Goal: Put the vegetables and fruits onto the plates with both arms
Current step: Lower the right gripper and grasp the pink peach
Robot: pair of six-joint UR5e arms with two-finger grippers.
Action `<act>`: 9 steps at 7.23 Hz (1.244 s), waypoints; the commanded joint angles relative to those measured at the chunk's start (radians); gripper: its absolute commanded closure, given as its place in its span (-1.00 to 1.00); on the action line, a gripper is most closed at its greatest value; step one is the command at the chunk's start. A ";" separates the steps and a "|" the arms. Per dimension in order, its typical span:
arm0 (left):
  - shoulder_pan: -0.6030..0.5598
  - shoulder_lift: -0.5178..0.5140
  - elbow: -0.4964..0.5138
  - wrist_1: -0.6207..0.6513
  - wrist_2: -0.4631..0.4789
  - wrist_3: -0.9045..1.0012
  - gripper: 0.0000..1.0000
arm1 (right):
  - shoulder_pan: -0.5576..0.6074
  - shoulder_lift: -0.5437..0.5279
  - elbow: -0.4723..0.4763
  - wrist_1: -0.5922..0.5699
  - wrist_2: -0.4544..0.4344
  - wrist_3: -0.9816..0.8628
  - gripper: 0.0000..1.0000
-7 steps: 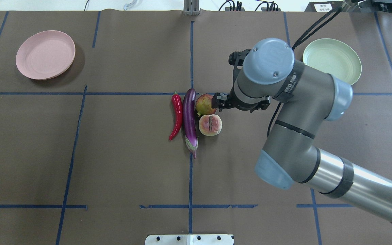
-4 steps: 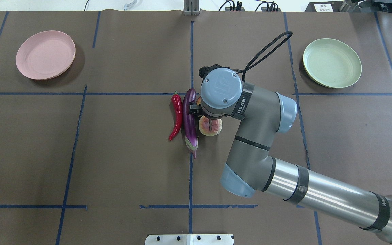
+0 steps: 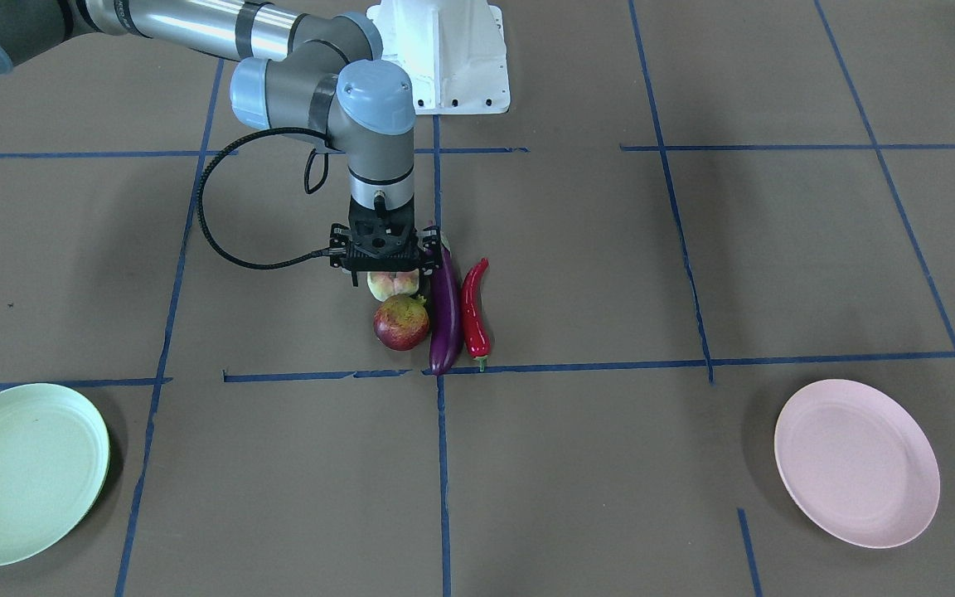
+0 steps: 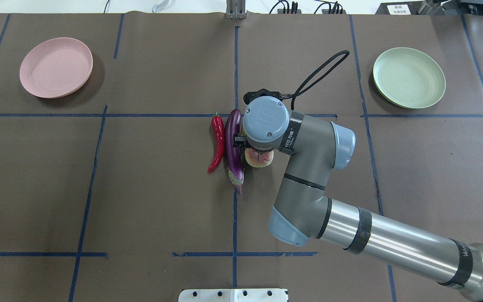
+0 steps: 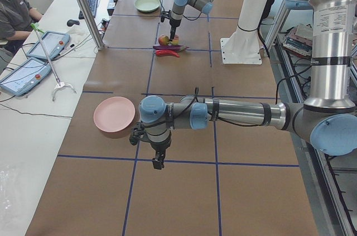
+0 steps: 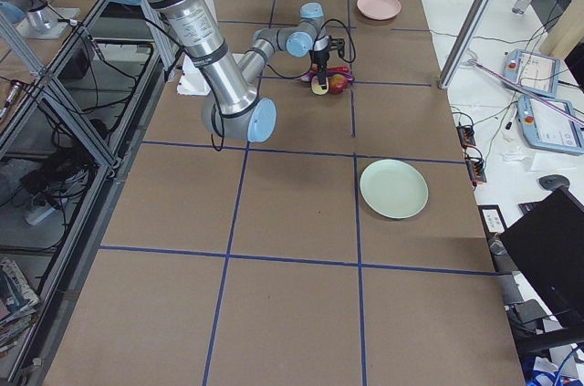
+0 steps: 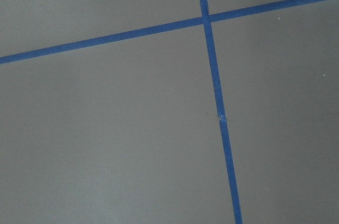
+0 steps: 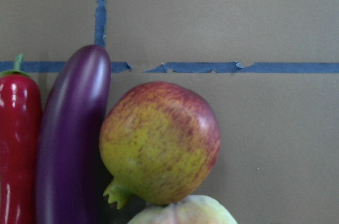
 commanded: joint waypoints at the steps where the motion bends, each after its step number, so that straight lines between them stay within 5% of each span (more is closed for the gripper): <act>1: 0.000 0.000 0.002 0.001 0.000 0.000 -1.00 | -0.019 0.000 -0.008 -0.012 0.000 -0.009 -1.00; 3: 0.000 0.002 0.002 0.001 0.000 0.000 -1.00 | -0.024 0.002 -0.009 -0.014 0.000 -0.010 -0.90; 4: 0.000 0.002 0.002 0.001 0.000 0.000 -1.00 | -0.022 0.000 -0.008 -0.014 -0.002 -0.009 0.42; 5: 0.000 0.002 0.001 0.001 -0.001 0.000 -1.00 | -0.015 -0.001 0.016 -0.020 0.003 -0.007 0.79; 8: 0.017 0.002 0.001 0.001 -0.001 0.000 -1.00 | 0.051 -0.013 0.260 -0.311 0.021 -0.078 0.78; 9: 0.017 0.002 0.001 0.001 -0.001 0.000 -1.00 | 0.120 -0.020 0.259 -0.333 0.083 -0.143 0.78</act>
